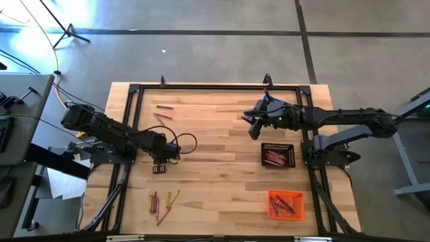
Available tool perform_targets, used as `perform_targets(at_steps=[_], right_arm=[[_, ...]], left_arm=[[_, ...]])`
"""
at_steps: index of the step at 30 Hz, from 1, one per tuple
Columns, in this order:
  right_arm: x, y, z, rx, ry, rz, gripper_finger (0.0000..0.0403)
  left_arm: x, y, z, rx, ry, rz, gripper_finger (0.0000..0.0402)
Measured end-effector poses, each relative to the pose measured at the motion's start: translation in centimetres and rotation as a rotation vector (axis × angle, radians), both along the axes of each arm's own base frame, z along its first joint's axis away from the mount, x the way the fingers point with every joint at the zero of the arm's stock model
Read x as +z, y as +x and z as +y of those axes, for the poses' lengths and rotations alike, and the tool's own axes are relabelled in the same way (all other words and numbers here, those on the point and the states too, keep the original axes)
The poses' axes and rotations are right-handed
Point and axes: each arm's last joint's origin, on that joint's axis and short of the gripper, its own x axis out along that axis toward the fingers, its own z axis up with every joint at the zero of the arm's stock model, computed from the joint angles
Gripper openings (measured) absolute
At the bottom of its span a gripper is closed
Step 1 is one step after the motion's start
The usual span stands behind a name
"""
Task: Sort crayons
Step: Put the yellow crayon into the blue bin
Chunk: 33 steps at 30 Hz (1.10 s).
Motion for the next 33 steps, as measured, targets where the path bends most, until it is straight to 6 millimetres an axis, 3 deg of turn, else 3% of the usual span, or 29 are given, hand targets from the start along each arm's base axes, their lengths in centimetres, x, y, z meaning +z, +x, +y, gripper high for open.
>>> perform_targets(at_steps=[12,20,24,28,33], right_arm=[[0.0,0.0,0.0,0.032,0.019,0.000,0.0113],[-0.2,0.0,0.2,0.058,0.102,-0.001,0.0113],[-0.2,-0.1,0.4,0.095,0.174,-0.016,0.0113],[0.0,-0.4,0.6,0.116,0.206,-0.024,0.0113],[0.3,-1.2,0.6,0.113,0.209,-0.006,0.0113]], left_arm=[[-0.1,0.0,-0.1,-0.017,-0.041,-0.003,0.0103],[-2.1,-0.9,0.2,0.025,-0.037,-0.069,0.0101],[-1.8,-0.6,0.6,0.057,-0.017,-0.091,0.0071],[-1.0,0.3,0.8,0.049,-0.019,-0.113,0.0014],[0.7,2.8,1.4,0.070,0.009,-0.286,0.0007]])
